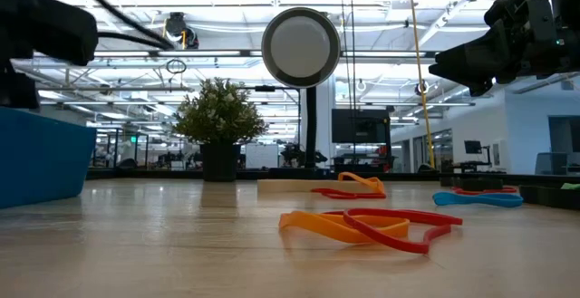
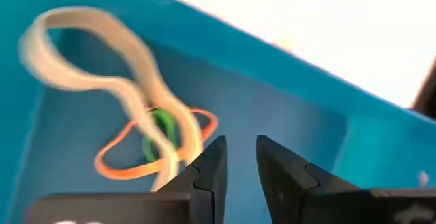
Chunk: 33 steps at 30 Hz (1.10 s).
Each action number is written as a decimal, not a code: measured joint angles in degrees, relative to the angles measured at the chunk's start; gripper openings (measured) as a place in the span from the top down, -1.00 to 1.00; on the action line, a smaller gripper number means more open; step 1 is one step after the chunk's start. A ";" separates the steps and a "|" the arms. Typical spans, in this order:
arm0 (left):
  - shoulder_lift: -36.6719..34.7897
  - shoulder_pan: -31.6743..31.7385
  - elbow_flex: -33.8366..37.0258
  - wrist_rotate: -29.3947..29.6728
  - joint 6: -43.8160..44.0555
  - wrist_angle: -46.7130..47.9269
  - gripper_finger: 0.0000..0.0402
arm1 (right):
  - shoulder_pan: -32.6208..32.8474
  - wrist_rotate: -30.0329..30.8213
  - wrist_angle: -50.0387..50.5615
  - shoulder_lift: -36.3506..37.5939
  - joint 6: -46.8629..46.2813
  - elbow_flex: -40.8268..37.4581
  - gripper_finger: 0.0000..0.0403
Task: Pick and place rubber bands into bin
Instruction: Put the white rubber band into the blue bin
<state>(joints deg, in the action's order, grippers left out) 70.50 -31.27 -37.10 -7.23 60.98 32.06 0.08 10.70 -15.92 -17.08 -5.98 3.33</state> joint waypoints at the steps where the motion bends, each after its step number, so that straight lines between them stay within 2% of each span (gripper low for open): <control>1: -0.13 0.38 0.00 -0.55 -0.33 -0.81 0.58 | 0.01 0.00 0.00 0.00 0.00 0.00 0.18; 6: -0.29 2.85 -1.53 0.09 -6.08 -2.31 0.57 | 0.01 0.00 -0.02 0.00 0.00 0.00 0.18; 9: -0.29 4.26 -3.67 3.38 -13.86 -3.90 0.57 | -0.01 -0.01 -0.05 0.00 0.00 0.00 0.18; 14: -0.29 6.07 -6.81 9.79 -28.76 -11.80 0.57 | -0.01 0.00 -0.07 0.00 0.00 0.00 0.18; 17: -0.29 7.71 -8.42 11.29 -36.05 -16.07 0.57 | 0.00 -0.01 -0.07 0.02 0.00 0.00 0.18; 22: 0.26 10.81 -10.77 14.07 -43.18 -15.83 0.57 | -0.01 0.00 -0.07 0.00 0.00 0.00 0.18; 30: 6.47 17.96 -12.29 12.36 -50.93 -15.91 0.57 | -0.01 0.03 -0.07 0.02 0.00 0.00 0.18; 33: 10.03 20.22 -12.83 12.36 -55.97 -19.22 0.57 | -0.01 0.05 -0.07 0.02 0.00 0.00 0.18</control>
<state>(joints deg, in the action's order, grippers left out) 80.53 -11.05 -49.93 5.13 5.01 12.85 0.08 10.75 -15.99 -17.06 -5.98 3.33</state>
